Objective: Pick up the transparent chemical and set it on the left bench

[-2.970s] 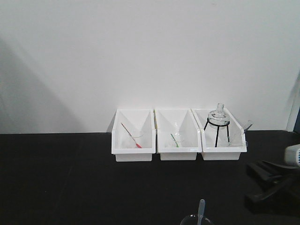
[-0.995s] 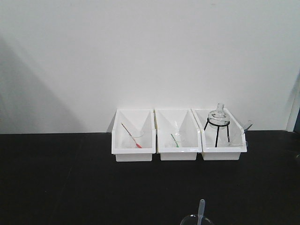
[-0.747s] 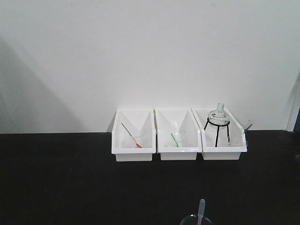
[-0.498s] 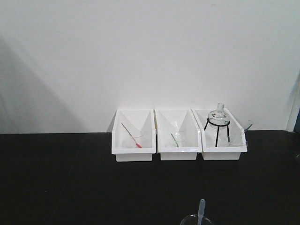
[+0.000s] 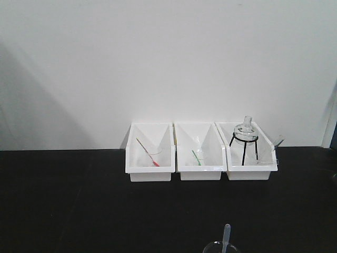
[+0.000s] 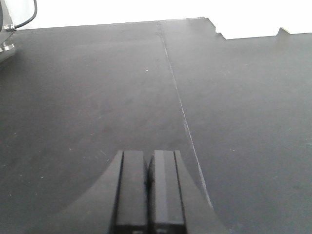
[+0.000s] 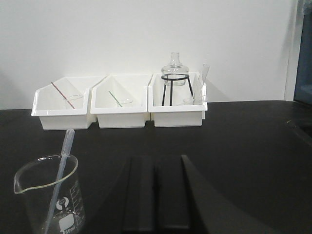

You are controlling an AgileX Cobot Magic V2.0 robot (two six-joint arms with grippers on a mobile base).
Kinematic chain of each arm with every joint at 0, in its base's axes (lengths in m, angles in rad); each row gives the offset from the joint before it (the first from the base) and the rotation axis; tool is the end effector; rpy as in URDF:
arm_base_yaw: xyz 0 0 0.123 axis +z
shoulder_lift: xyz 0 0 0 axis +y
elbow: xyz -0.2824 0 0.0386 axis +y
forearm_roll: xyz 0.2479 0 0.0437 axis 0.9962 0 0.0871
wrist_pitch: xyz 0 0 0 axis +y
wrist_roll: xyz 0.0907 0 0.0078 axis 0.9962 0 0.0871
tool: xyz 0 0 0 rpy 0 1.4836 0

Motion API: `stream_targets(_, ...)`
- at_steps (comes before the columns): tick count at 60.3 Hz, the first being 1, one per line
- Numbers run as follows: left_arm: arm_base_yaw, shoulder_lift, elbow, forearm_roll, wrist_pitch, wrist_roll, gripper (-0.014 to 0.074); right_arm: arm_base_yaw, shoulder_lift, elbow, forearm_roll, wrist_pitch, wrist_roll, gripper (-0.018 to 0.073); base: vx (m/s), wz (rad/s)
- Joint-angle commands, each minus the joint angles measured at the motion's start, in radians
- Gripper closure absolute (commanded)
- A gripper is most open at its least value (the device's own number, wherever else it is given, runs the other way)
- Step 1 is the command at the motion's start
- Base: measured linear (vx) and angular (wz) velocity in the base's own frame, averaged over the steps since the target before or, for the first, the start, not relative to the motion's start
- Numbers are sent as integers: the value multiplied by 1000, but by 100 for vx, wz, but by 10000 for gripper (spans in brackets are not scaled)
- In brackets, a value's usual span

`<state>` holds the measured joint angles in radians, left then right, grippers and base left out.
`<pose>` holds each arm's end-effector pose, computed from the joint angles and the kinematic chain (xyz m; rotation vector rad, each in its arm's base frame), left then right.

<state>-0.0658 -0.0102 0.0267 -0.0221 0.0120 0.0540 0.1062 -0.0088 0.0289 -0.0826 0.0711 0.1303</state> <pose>0.0566 -0.0038 0.2035 0.0741 1.5103 -0.0274 0.0568 0.0055 0.1974 -0.0413 1.5752 0.1162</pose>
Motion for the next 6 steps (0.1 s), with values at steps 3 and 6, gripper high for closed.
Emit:
stream_targets(3,-2,-19,16,-1,-78,-8,600,-5,-14,9,-10,-80,-9,566,0,0)
stream_targets(6,-2,-19,16,-1,-78,-8,600,-7,-14,9,-10,-80,-9,566,0,0)
